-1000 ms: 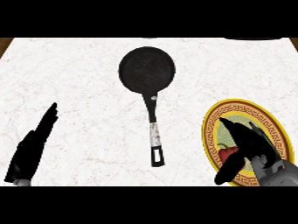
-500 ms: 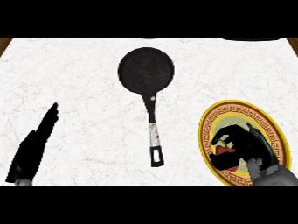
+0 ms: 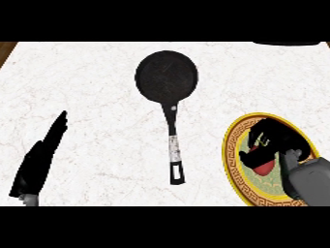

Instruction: Pick the bell pepper from the plate and place it in the pan

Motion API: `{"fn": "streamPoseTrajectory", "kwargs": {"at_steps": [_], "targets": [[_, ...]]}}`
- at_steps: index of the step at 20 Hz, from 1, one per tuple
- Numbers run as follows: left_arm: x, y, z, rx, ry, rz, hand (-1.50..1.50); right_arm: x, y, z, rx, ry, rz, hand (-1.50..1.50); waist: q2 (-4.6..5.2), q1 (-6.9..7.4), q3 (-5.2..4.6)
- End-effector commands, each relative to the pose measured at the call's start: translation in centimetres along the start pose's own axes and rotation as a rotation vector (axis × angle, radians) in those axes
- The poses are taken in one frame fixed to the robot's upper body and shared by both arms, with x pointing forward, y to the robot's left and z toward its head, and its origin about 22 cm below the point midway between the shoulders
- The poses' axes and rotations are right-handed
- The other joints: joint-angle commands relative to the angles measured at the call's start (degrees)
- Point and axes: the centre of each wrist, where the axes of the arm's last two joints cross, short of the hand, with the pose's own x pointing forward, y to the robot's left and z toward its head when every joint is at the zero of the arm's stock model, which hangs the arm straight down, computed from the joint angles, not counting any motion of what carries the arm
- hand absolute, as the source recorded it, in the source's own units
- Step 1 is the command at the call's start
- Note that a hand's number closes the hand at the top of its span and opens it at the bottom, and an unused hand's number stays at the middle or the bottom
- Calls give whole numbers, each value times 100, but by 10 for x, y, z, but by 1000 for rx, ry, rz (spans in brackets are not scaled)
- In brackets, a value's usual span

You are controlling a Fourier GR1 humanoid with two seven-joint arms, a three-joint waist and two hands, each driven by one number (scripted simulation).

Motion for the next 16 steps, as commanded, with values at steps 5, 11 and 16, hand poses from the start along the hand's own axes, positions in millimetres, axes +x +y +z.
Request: {"fn": "streamPoseTrajectory", "kwargs": {"at_steps": [5, 11, 16], "targets": [[6, -6, -8, -37, -41, -8, 0, -19, -110, -11, -287, -120, 264, 150, 99, 267, 30], [3, -15, -6, -43, -30, 10, 0, 13, -130, -3, -686, -463, 264, 150, 77, 239, 34], [4, -4, -8, -43, -18, -3, 0, 60, -154, -3, -799, -676, 231, 150, 53, 224, 11]]}}
